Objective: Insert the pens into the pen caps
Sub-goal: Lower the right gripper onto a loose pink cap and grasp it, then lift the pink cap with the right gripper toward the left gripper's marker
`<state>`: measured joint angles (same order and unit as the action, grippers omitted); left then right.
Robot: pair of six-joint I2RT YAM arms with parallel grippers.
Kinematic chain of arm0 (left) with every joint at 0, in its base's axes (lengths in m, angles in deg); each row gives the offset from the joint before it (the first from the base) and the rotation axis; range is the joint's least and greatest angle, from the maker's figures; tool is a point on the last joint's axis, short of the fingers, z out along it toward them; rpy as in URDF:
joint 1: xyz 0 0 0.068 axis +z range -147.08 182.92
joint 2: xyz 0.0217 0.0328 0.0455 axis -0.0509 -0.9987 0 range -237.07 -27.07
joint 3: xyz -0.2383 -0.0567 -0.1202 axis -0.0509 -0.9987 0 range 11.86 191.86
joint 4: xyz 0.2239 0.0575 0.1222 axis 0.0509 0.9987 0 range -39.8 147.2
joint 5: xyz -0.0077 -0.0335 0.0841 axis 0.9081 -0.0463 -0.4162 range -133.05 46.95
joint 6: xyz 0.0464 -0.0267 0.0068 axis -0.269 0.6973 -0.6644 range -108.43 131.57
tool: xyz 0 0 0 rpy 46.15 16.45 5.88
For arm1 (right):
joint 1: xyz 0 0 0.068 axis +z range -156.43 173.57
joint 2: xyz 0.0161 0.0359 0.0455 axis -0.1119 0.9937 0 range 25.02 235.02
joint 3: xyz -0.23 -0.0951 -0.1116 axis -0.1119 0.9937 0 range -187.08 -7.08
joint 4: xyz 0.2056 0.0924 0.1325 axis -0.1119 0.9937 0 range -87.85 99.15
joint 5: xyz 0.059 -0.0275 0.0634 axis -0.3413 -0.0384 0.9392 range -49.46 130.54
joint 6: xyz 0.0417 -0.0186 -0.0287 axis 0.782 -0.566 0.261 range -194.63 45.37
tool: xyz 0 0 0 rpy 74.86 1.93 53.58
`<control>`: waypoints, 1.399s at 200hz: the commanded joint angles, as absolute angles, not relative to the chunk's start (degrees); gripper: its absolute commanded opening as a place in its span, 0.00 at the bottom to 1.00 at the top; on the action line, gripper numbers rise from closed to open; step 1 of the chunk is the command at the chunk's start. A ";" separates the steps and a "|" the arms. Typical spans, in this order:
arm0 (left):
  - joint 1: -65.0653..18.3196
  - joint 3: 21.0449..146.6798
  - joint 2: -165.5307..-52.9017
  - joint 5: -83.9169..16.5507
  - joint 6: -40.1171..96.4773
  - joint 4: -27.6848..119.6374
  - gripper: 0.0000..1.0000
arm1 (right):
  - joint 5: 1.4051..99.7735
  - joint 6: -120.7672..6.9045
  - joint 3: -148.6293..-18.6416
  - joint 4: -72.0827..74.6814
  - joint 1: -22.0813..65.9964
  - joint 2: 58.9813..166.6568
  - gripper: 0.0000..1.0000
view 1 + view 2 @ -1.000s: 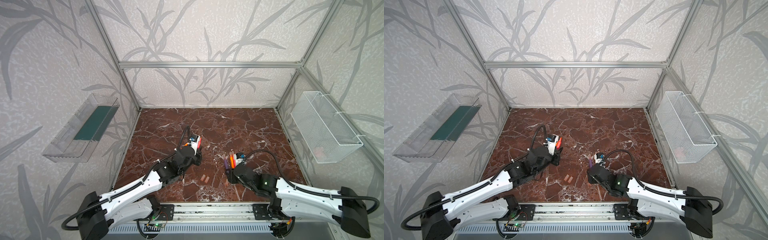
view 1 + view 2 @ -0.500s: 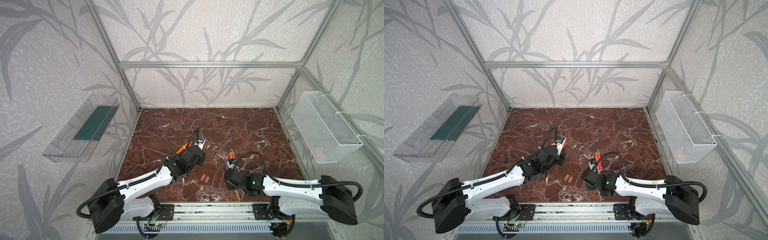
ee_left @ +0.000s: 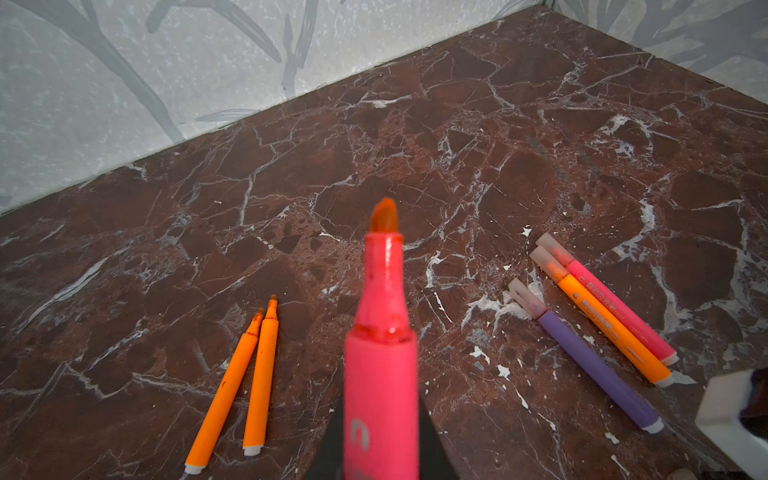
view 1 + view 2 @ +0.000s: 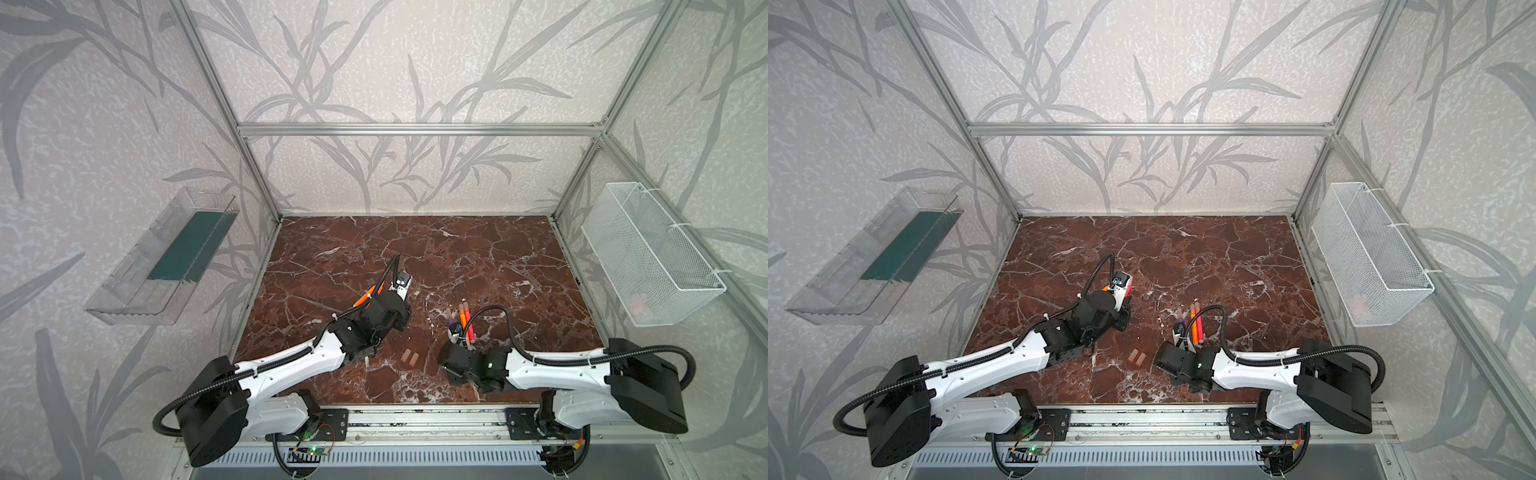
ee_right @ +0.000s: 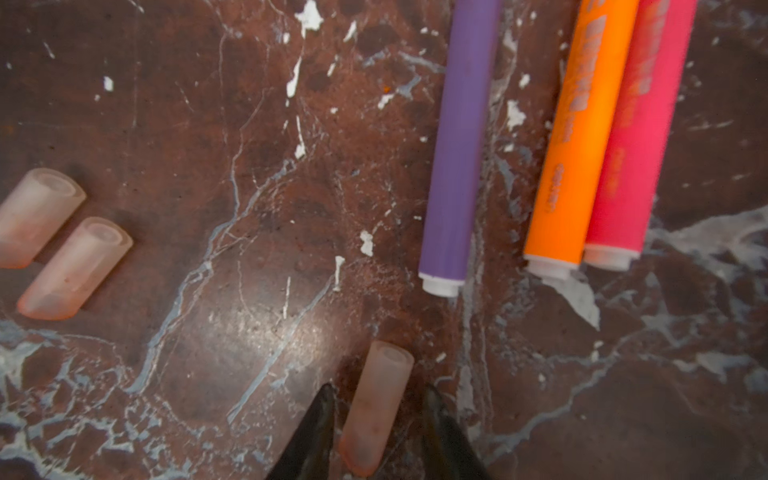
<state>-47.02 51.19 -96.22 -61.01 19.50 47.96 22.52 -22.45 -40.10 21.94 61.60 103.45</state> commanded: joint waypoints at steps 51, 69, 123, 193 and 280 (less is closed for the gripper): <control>-47.18 52.93 -94.52 -61.16 18.63 46.99 0.00 | 18.72 -20.10 -41.68 24.87 62.28 106.97 0.31; -47.18 52.91 -94.31 -60.79 18.76 46.86 0.00 | 17.65 -19.40 -42.51 26.74 62.23 108.13 0.31; -47.18 52.77 -94.22 -60.64 18.73 46.69 0.00 | 17.82 -19.15 -41.01 24.60 62.25 107.90 0.16; -47.18 52.73 -94.01 -60.66 19.08 46.74 0.00 | 14.98 -17.88 -38.29 25.28 62.23 97.26 0.11; -47.18 52.88 -89.35 -57.49 23.69 48.82 0.00 | 2.69 -26.02 -44.39 21.53 62.04 70.71 0.07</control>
